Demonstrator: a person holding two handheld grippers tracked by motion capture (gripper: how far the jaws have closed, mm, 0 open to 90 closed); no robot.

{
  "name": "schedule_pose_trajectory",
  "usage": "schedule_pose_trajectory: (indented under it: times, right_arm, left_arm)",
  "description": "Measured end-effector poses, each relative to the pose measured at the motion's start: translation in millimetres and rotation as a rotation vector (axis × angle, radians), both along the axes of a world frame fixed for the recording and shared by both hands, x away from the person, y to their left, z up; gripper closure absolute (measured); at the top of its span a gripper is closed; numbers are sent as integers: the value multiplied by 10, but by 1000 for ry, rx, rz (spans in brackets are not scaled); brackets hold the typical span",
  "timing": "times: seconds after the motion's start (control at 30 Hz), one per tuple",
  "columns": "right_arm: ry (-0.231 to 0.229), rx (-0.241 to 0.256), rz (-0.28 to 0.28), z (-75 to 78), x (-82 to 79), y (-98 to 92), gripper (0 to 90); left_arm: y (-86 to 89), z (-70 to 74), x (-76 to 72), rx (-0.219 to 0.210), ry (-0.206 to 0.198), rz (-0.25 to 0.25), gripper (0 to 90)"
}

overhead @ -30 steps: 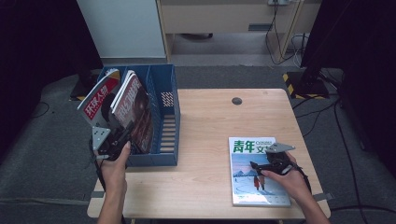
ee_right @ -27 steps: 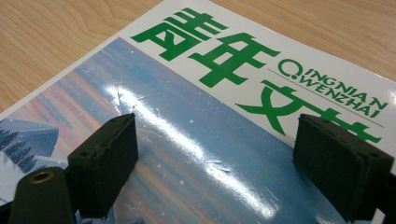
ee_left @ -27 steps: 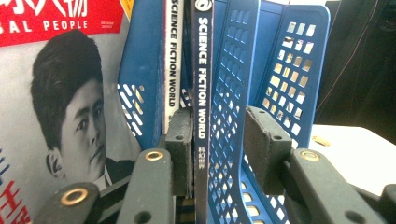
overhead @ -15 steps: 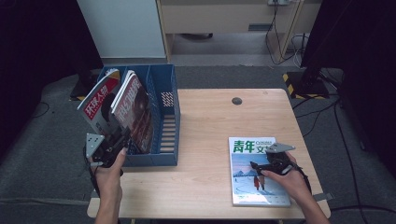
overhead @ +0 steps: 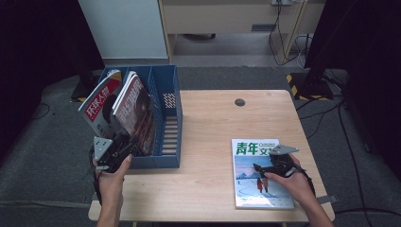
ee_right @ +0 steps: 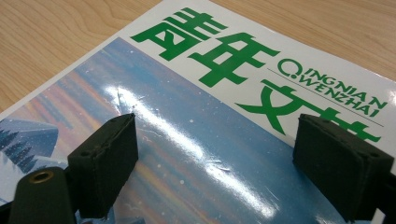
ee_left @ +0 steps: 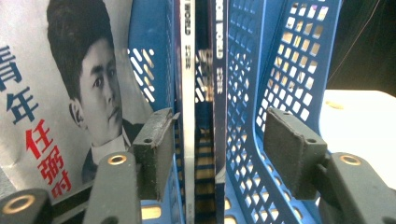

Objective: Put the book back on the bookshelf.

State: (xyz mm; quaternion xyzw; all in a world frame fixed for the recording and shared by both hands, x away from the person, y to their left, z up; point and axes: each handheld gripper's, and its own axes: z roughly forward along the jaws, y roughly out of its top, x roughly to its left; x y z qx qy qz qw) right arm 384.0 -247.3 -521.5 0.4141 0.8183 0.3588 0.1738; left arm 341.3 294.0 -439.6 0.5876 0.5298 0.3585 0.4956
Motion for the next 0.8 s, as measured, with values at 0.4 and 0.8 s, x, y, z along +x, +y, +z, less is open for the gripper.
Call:
schedule_pose_trajectory:
  times: [0.4,0.8]
  right_arm:
    - [0,0,-2,0,-2,1,142]
    - [0,0,-2,0,-2,1,142]
  left_arm:
    - [-68,-64,-73,52,47,-19,360]
    - [-255,-66,-112,72,67,-65,354]
